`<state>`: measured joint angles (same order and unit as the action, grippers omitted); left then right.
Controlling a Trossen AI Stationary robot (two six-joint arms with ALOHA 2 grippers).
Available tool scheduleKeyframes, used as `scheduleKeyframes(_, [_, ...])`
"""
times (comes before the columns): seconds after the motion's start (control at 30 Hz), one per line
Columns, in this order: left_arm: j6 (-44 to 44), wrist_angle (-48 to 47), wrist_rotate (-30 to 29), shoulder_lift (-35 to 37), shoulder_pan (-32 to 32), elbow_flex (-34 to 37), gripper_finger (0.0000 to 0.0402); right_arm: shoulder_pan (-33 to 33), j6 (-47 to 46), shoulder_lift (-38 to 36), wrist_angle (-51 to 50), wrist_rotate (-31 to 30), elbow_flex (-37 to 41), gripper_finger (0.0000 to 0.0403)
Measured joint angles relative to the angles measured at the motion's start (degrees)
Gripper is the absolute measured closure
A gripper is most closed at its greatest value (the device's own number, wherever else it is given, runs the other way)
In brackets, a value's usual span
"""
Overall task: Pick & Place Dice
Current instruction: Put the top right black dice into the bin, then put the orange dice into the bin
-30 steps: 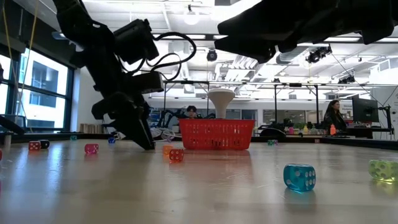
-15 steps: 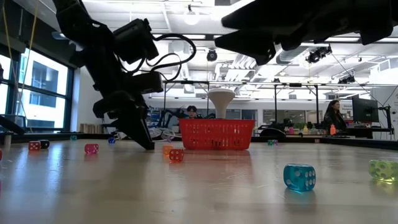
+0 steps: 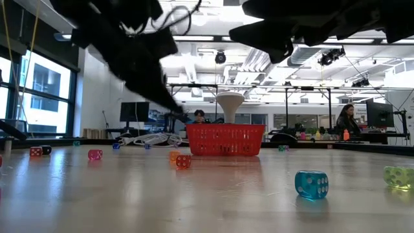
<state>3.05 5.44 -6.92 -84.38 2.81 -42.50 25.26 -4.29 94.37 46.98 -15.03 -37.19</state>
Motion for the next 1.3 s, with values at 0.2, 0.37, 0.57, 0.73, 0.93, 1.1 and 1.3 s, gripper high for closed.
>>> scheduleKeyframes(0.2, [-2.5, 7.09, -2.43, -1.77, -2.78, -0.02, 0.0346, 0.0, -0.25, 0.0, 0.0, 0.0, 0.0, 0.0172])
scheduleKeyframes(0.37, [-3.06, 12.61, -2.38, -3.88, -6.24, -0.1, 0.0346, -0.02, -0.38, 0.0, -0.04, -0.02, -0.02, 0.0172])
scheduleKeyframes(0.57, [-0.44, 12.39, -2.2, -4.65, -7.55, -0.1, 0.0327, -0.02, -0.34, 0.02, -0.27, 0.0, -0.02, 0.0172])
scheduleKeyframes(0.73, [-0.06, 12.75, -2.21, -4.65, -6.78, -0.11, 0.0291, -0.02, -0.42, 0.02, -0.63, 0.04, -0.02, 0.0172])
scheduleKeyframes(0.93, [-0.2, 13.11, -4.29, -5.16, -4.98, -0.11, 0.0244, -0.17, -0.42, 0.02, -0.67, 0.02, -0.02, 0.0172])
scheduleKeyframes(1.1, [0.32, 14.19, -5.3, -4.67, -3.64, -0.11, 0.0228, -0.15, -0.46, 0.02, -0.96, 0.04, -0.02, 0.0172])
scheduleKeyframes(1.3, [3.34, 1.34, 4.48, 2.83, 0.07, -0.13, 0.0227, -0.13, -0.63, 0.02, -1.73, 0.2, -0.02, 0.0172])
